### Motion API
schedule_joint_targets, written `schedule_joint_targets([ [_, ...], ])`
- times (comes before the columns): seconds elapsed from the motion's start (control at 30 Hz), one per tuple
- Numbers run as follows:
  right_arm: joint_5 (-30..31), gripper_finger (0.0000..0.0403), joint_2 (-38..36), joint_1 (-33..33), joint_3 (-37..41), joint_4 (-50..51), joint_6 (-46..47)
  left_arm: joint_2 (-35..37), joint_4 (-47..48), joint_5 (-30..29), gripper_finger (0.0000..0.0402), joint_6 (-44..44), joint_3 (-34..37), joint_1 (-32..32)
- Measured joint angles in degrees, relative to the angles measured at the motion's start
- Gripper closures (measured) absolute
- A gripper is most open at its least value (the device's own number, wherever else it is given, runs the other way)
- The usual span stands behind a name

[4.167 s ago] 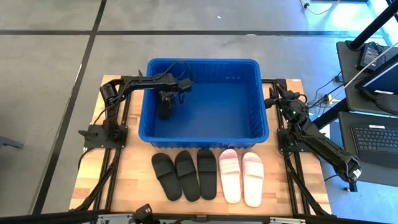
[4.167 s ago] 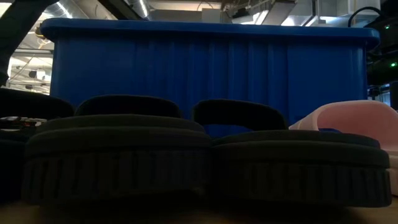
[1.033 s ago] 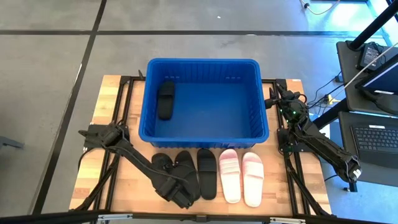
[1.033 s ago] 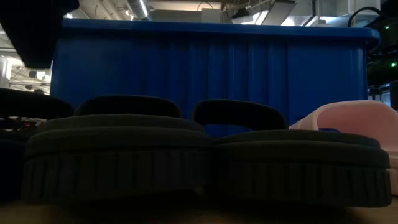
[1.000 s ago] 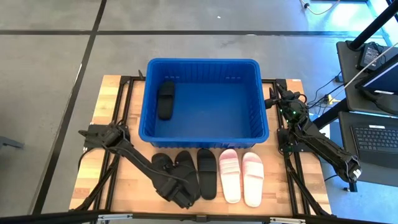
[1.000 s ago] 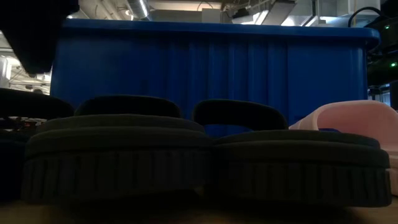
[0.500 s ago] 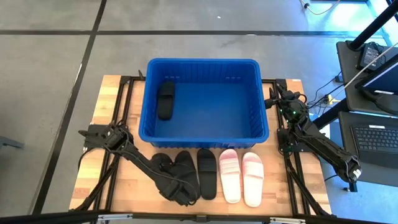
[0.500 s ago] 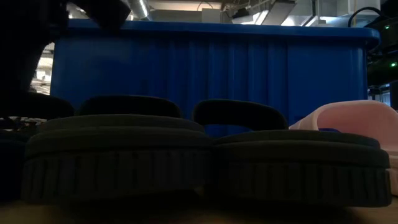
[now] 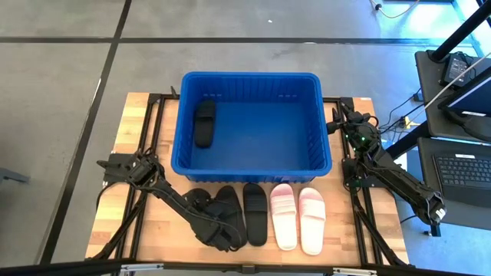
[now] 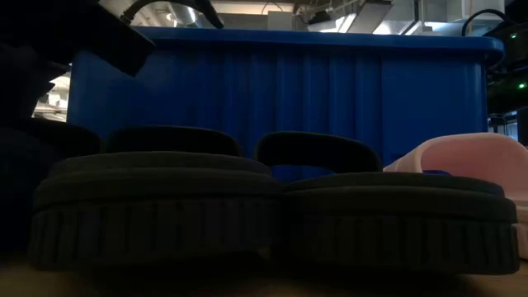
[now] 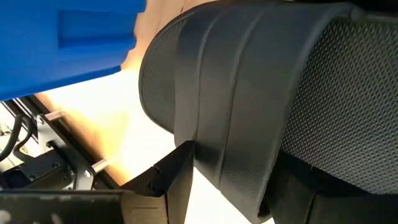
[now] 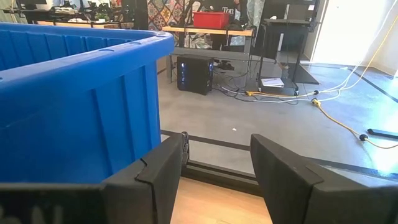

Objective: Pick and place slides into bin
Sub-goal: Put the black slide into the blue bin

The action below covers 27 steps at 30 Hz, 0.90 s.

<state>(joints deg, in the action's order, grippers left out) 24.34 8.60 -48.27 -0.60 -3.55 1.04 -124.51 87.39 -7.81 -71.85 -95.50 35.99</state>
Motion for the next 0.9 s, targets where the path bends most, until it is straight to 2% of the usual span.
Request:
schedule_joint_targets([
  [0.37, 0.0, 0.021, 0.0, 0.0, 0.0, 0.0, 0.1, 0.0, -0.3, 0.0, 0.0242, -0.2, 0.0, 0.2],
  [0.47, 0.0, 0.021, 0.0, 0.0, 0.0, 0.0, 0.2, 0.0, -0.1, 0.7, 0.0275, 2.0, -0.3, 0.4],
  [0.67, 0.0, 0.021, 0.0, 0.0, 0.0, 0.0, 0.2, 0.0, 0.8, 1.8, 0.0383, 4.4, -3.2, 0.4],
  [0.77, 0.0, 0.021, 0.0, 0.0, 0.0, 0.0, 0.2, 0.0, 1.9, 3.2, 0.0389, 4.5, -5.7, 0.4],
  [0.9, 0.0, 0.021, 0.0, 0.0, 0.0, 0.0, 0.0, 0.8, 2.4, 9.6, 0.0393, 6.9, -10.0, 0.0],
])
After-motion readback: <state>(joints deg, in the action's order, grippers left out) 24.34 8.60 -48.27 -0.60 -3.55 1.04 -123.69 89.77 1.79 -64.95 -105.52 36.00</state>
